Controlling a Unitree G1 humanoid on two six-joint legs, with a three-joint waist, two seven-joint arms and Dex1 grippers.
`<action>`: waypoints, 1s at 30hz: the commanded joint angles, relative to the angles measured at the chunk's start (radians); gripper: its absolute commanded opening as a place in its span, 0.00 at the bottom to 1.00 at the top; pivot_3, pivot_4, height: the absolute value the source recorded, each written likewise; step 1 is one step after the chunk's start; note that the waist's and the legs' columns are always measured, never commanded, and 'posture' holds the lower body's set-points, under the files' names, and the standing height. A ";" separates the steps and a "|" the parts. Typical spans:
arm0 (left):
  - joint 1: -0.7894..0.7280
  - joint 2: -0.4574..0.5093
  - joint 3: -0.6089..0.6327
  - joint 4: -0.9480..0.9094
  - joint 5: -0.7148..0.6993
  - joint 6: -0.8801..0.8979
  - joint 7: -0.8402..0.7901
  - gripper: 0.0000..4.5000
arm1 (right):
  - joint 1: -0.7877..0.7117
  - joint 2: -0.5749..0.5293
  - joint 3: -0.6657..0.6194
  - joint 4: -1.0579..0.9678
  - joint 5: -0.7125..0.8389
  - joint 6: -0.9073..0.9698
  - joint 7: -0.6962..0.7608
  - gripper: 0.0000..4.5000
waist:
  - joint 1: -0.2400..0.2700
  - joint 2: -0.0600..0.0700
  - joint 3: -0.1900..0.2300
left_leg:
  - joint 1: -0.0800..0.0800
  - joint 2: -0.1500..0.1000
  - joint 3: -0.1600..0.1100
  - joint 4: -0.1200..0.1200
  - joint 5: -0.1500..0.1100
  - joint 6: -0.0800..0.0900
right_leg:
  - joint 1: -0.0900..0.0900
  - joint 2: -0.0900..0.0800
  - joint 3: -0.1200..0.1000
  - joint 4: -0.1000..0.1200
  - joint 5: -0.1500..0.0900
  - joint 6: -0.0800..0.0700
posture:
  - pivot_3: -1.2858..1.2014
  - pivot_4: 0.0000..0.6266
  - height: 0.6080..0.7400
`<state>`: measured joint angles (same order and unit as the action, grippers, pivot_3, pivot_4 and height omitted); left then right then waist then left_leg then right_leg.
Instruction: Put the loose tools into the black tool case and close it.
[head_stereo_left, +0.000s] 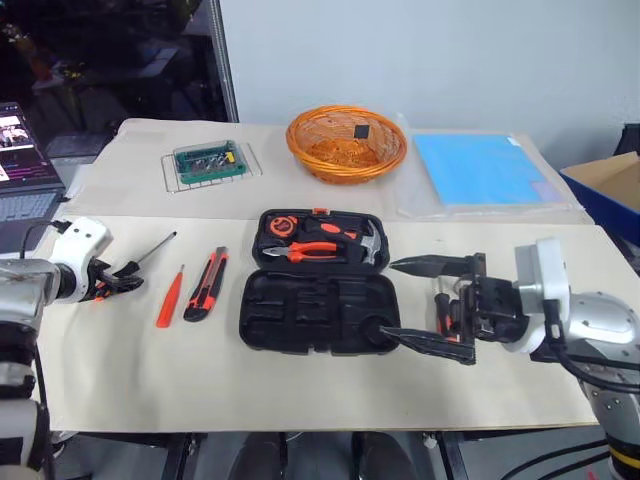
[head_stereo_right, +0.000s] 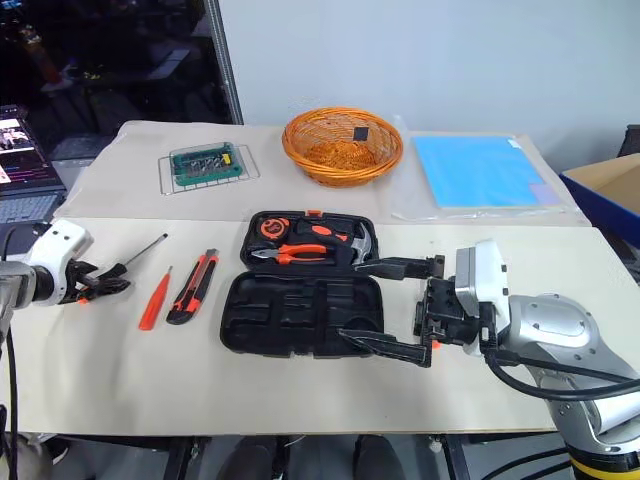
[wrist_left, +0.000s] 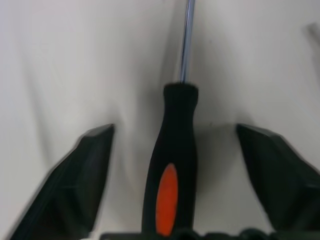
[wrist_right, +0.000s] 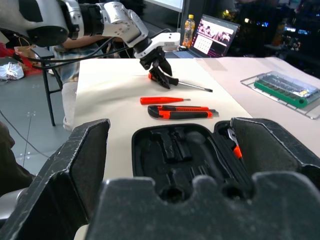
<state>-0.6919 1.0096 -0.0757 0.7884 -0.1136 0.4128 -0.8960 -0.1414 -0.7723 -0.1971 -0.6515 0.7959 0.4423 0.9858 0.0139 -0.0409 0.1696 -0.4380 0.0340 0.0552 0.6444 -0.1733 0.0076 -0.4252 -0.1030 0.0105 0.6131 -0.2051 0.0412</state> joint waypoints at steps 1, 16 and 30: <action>-0.042 -0.010 -0.001 0.112 0.044 -0.101 -0.051 0.52 | 0.007 -0.004 -0.032 -0.040 0.007 -0.027 -0.011 1.00 | 0.000 0.000 0.000 | 0.000 0.000 0.000 0.000 0.000 0.000 | 0.000 0.000 0.000 0.001 0.000 0.000 | 0.52 0.24 1.00; -0.179 -0.144 -0.149 -0.778 -0.171 0.288 -0.401 0.12 | 0.294 -0.002 -0.309 -0.058 -0.020 -0.062 -0.065 1.00 | 0.024 -0.005 0.000 | -0.007 -0.003 -0.004 0.009 -0.001 0.002 | 0.003 0.000 0.001 0.000 -0.001 0.004 | 0.52 0.24 1.00; -0.287 -0.345 -0.438 -0.571 0.100 0.086 -0.397 0.12 | 0.435 -0.015 -0.440 -0.109 -0.026 -0.072 -0.041 1.00 | -0.012 -0.004 0.000 | 0.000 0.003 -0.006 0.016 -0.001 0.002 | 0.003 0.010 0.008 0.013 -0.009 0.001 | 0.52 0.24 1.00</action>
<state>-0.9492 0.6664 -0.5142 0.1984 -0.0490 0.5360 -1.2883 0.2965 -0.7760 -0.6112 -0.7236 0.7656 0.3932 0.9560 0.0020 -0.0450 0.1699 -0.4381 0.0366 0.0490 0.6610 -0.1741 0.0096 -0.4220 -0.0930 0.0182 0.6262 -0.2139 0.0423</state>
